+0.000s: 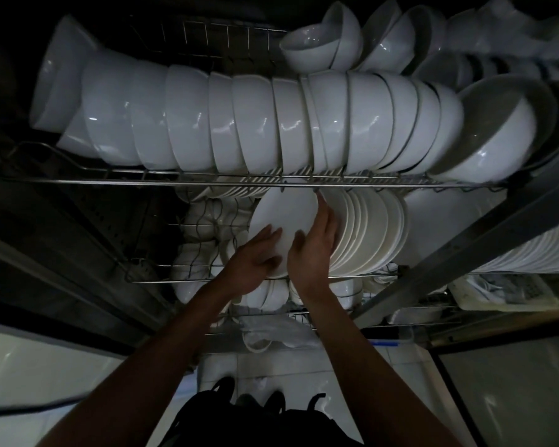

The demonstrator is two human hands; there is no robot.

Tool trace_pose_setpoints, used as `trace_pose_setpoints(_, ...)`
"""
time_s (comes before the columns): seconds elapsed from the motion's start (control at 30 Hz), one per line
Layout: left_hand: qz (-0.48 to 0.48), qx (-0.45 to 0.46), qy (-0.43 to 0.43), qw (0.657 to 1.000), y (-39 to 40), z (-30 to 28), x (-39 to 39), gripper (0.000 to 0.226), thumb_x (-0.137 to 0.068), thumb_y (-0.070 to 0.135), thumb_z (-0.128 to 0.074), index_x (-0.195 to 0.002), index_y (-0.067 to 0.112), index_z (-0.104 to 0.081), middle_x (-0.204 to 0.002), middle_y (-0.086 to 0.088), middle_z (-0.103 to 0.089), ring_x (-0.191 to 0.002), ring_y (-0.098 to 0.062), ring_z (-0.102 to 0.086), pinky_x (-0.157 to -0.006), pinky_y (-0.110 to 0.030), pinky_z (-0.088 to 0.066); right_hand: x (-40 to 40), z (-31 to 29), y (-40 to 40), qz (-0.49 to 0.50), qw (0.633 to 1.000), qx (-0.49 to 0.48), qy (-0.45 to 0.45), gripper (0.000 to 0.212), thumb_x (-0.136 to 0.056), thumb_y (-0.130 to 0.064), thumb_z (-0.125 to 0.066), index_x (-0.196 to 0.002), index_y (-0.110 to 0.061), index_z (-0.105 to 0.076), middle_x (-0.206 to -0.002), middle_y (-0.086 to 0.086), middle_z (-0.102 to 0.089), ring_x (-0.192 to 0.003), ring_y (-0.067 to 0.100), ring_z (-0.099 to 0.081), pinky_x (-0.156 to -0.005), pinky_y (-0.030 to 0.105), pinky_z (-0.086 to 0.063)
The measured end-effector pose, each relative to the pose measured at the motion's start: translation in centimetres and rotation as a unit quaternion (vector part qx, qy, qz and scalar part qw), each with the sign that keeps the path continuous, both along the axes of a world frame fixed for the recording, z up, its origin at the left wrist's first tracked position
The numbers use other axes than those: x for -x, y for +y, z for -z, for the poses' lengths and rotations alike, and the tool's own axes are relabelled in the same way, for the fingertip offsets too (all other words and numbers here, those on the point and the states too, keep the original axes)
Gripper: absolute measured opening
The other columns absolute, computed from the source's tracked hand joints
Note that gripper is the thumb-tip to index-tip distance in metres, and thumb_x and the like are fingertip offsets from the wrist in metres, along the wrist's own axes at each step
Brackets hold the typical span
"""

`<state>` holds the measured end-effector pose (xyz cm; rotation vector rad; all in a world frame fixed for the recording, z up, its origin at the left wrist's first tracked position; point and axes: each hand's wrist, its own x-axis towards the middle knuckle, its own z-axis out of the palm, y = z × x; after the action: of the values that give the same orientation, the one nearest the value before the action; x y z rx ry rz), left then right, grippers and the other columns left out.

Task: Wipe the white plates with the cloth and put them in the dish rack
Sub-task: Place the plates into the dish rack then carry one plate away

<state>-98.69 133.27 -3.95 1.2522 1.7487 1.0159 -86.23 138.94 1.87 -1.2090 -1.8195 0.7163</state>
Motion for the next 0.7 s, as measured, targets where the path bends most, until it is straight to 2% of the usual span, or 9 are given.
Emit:
trace_pose_setpoints(0.07,-0.001,0.004,0.009,1.0,-0.1,-0.3,0.0,0.063,-0.098,0.017,-0.064,-0.154,0.02,-0.036,-0.166,0.002,-0.018,-0.151,-0.013,-0.019,-0.123,-0.04,-0.025,0.0,-0.1,0.0,-0.003,1.0,0.0,-0.021,0.081,-0.083,0.013,-0.055,-0.156,-0.01,-0.027,-0.151,0.013,-0.032,-0.14,0.029,-0.032,-0.119,0.045,-0.029)
trace_pose_setpoints(0.27,-0.014,0.008,0.008,1.0,-0.4,-0.6,0.0,0.062,-0.097,0.01,-0.064,-0.153,0.015,-0.038,-0.165,-0.003,-0.021,-0.152,-0.014,-0.019,-0.124,-0.035,-0.021,0.0,0.3,0.0,-0.022,0.993,0.0,-0.116,0.093,-0.083,0.008,-0.059,-0.16,-0.013,-0.009,-0.162,0.015,-0.012,-0.143,0.038,-0.024,-0.119,0.054,-0.027)
trace_pose_setpoints(0.37,-0.021,0.009,0.007,1.0,-0.5,-0.5,-0.1,0.062,-0.096,0.008,-0.065,-0.152,0.014,-0.039,-0.165,-0.005,-0.022,-0.151,-0.016,-0.021,-0.124,-0.038,-0.022,-0.1,0.5,0.1,-0.025,0.984,-0.024,-0.177,0.091,-0.086,0.0,-0.06,-0.16,-0.008,-0.007,-0.166,0.019,-0.004,-0.144,0.041,-0.022,-0.122,0.05,-0.019)
trace_pose_setpoints(0.5,-0.064,-0.013,-0.024,0.998,-0.9,-0.2,-0.4,0.057,-0.094,0.004,-0.067,-0.147,0.01,-0.047,-0.161,-0.007,-0.032,-0.148,-0.02,-0.032,-0.121,-0.043,-0.03,-0.6,0.1,0.3,-0.022,0.966,-0.08,-0.244,0.086,-0.087,-0.009,-0.061,-0.158,-0.002,-0.015,-0.165,0.019,-0.011,-0.144,0.04,-0.022,-0.123,0.046,-0.01)
trace_pose_setpoints(0.6,-0.06,-0.031,0.047,0.997,-0.9,0.0,-0.5,0.051,-0.095,0.003,-0.064,-0.145,0.006,-0.05,-0.157,-0.013,-0.038,-0.145,-0.026,-0.037,-0.118,-0.047,-0.033,-1.1,-0.3,0.3,-0.039,0.96,-0.094,-0.262,0.08,-0.09,-0.012,-0.059,-0.158,-0.001,-0.017,-0.164,0.019,-0.017,-0.147,0.041,-0.02,-0.124,0.051,-0.013)
trace_pose_setpoints(0.7,-0.051,-0.035,0.092,0.994,-0.7,-0.3,-0.5,0.048,-0.096,0.007,-0.065,-0.142,0.006,-0.053,-0.154,-0.012,-0.043,-0.142,-0.027,-0.041,-0.117,-0.046,-0.034,-1.5,-0.5,0.4,-0.055,0.953,-0.099,-0.283,0.077,-0.093,-0.014,-0.057,-0.158,0.0,-0.017,-0.164,0.02,-0.017,-0.151,0.041,-0.011,-0.124,0.051,-0.012)
